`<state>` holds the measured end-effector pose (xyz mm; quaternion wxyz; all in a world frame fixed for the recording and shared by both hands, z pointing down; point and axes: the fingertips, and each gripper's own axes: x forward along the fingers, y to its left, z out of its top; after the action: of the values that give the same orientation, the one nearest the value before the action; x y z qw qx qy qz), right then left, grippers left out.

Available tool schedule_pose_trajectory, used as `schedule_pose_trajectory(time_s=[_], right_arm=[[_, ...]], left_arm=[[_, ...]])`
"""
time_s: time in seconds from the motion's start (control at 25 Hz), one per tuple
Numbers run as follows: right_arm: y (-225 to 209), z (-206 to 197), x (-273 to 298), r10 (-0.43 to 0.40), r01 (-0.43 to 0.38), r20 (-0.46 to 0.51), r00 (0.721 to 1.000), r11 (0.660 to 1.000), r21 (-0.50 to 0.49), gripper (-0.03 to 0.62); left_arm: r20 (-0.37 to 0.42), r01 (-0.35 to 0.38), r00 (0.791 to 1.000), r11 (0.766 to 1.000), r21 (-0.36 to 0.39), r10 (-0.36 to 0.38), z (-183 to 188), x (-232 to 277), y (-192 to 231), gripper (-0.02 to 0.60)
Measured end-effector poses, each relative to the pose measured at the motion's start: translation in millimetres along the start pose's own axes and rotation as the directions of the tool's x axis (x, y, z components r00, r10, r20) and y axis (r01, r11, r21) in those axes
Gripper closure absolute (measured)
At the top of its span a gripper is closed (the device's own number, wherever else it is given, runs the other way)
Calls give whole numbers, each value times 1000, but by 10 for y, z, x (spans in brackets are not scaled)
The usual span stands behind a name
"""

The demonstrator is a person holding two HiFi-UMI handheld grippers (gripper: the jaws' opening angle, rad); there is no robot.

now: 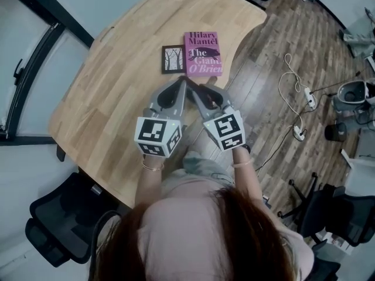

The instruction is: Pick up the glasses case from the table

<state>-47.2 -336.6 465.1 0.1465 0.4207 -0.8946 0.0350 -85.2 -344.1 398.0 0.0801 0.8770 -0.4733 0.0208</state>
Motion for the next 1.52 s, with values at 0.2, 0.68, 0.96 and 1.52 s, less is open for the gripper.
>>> schedule_pose_trajectory(time_s=[0.2,0.68,0.96,1.52], right_arm=[[-35,-161,174,41,-41,-43,998,999,-13,463],[-70,-524,502,113,-121,-143,983,991,-50,413],[-61,-803,678,145,-165,-220,965,983,-76,389],[-101,-1243,974,191,-237,-354,916,968,-89,332]], left_arm=[[-5,-6,1000,1000,-8,6,-44,94,84,574],[-15,-37,999,999,-33,37,-141,252,315,574],[-35,-52,998,997,-49,51,-223,325,426,574],[-59,-58,997,996,-71,54,-319,479,548,573]])
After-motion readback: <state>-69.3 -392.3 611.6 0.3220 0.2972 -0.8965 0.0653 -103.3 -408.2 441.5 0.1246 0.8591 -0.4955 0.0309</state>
